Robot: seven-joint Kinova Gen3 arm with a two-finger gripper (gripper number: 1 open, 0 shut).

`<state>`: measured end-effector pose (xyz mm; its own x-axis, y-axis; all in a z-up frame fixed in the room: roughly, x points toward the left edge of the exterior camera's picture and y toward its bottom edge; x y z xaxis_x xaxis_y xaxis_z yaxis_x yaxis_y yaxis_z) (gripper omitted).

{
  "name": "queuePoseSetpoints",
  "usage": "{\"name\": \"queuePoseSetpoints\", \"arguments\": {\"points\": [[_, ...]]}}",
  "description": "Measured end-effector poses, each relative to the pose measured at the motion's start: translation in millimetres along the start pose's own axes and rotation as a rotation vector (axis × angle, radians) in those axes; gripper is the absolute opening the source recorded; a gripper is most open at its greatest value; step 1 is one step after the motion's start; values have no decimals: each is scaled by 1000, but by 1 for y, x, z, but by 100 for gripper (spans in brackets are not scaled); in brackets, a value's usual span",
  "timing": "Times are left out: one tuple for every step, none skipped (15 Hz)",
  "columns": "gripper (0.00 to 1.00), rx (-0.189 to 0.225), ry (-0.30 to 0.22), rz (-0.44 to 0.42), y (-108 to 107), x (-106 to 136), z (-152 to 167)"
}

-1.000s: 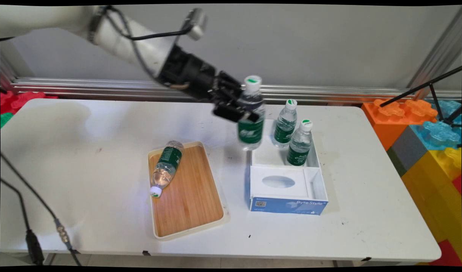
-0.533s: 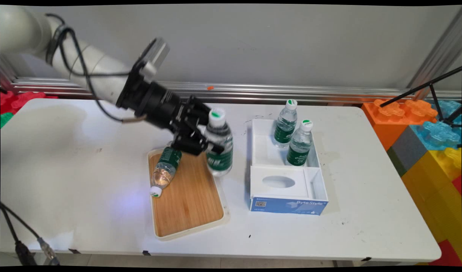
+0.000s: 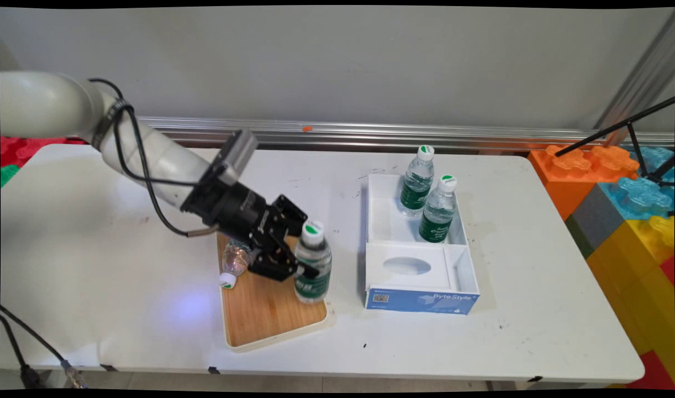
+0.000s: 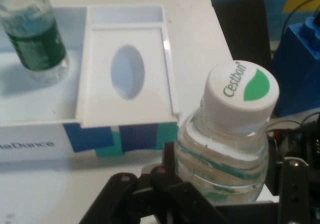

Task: Place the picked object on the tray

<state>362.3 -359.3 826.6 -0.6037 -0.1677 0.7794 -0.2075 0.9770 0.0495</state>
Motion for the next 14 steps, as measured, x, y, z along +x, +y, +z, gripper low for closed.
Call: {"name": "queuePoseSetpoints", "arguments": {"points": [[0,-7,-7,-3,0,-4,4],[0,-15,-15,-4,1,-8,9],[0,-22,-22,-6,1,-13,13],[0,-27,-28,-7,1,-16,17],[0,-32,-32,-7,1,-19,20],[0,-38,-36,-7,2,-22,23],[0,-42,-40,-6,2,-25,26],[0,-43,-42,-3,2,-27,27],[0,-42,-43,1,1,-29,29],[0,-40,-42,5,1,-30,30],[100,-40,-41,8,0,-32,31],[100,-40,-39,10,0,-33,31],[100,-39,-37,13,0,-34,30],[100,-39,-37,15,0,-35,29]]}}
